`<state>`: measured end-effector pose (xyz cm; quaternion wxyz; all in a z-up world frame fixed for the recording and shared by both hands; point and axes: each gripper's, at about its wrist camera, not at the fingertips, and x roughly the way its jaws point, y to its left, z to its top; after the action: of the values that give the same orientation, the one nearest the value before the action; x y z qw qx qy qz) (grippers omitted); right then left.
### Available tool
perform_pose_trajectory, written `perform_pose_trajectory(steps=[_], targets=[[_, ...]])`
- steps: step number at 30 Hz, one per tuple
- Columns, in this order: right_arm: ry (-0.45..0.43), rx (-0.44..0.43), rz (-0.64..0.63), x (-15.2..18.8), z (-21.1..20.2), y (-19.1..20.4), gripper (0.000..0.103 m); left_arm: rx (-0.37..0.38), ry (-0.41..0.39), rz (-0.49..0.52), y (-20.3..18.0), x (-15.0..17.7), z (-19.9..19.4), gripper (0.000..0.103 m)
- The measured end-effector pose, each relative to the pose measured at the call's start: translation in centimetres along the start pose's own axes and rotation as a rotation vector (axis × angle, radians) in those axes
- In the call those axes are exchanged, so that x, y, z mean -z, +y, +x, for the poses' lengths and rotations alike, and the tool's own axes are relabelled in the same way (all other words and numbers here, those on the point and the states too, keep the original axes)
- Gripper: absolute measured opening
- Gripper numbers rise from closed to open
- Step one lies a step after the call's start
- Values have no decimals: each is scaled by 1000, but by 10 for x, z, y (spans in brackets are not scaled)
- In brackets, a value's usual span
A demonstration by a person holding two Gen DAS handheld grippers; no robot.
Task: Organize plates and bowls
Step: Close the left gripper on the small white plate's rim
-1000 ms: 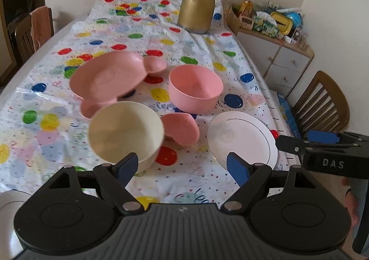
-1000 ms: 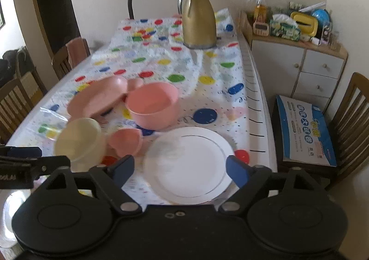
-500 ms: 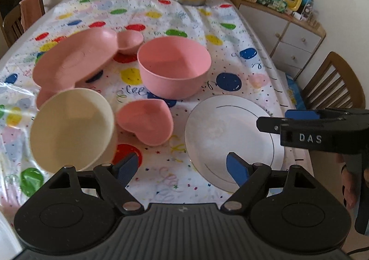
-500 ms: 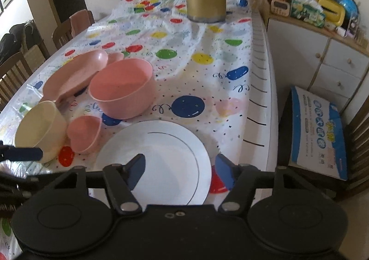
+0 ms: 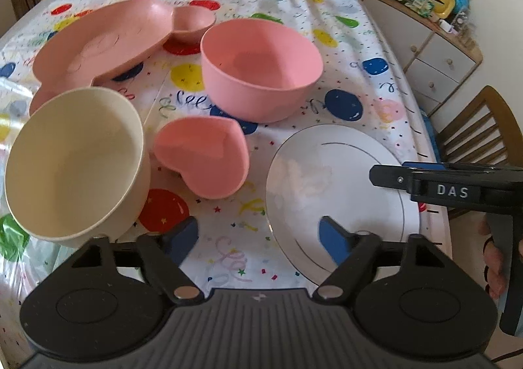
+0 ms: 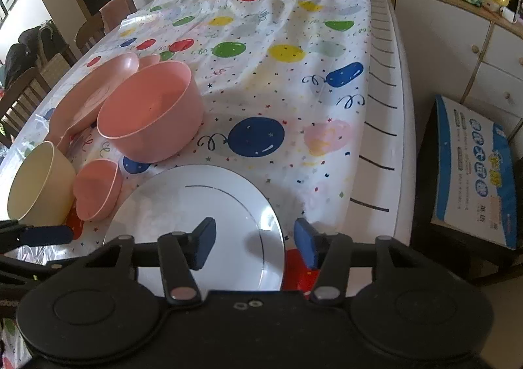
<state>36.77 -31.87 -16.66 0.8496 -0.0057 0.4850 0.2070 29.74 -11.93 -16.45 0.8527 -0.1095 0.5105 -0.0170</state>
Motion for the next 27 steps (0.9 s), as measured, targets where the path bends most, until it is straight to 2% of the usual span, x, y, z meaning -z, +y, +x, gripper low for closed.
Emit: perform_pose_trajectory(steps=[7,9,11,15,22,27], targets=[[13,-34,2,3,-1,-5,49,21,17,-19,0,-2,7,58],[12,-43,11,3,-1,-8,46,32,20,-19,-1,-3,8,55],[11,-49,27,4,-2,-10,40,57,27,-24,-2,-4,9,45],[9,-63,58,5,-3,-13,33,109,43,-41,-2,-7,12,33],[-4,-63,143,11,-6,-25,14,105,45,-34,-2,-8,13,26],[1,-74,156,17,-9,-21,13,103,49,-30,3,-6,10,26]])
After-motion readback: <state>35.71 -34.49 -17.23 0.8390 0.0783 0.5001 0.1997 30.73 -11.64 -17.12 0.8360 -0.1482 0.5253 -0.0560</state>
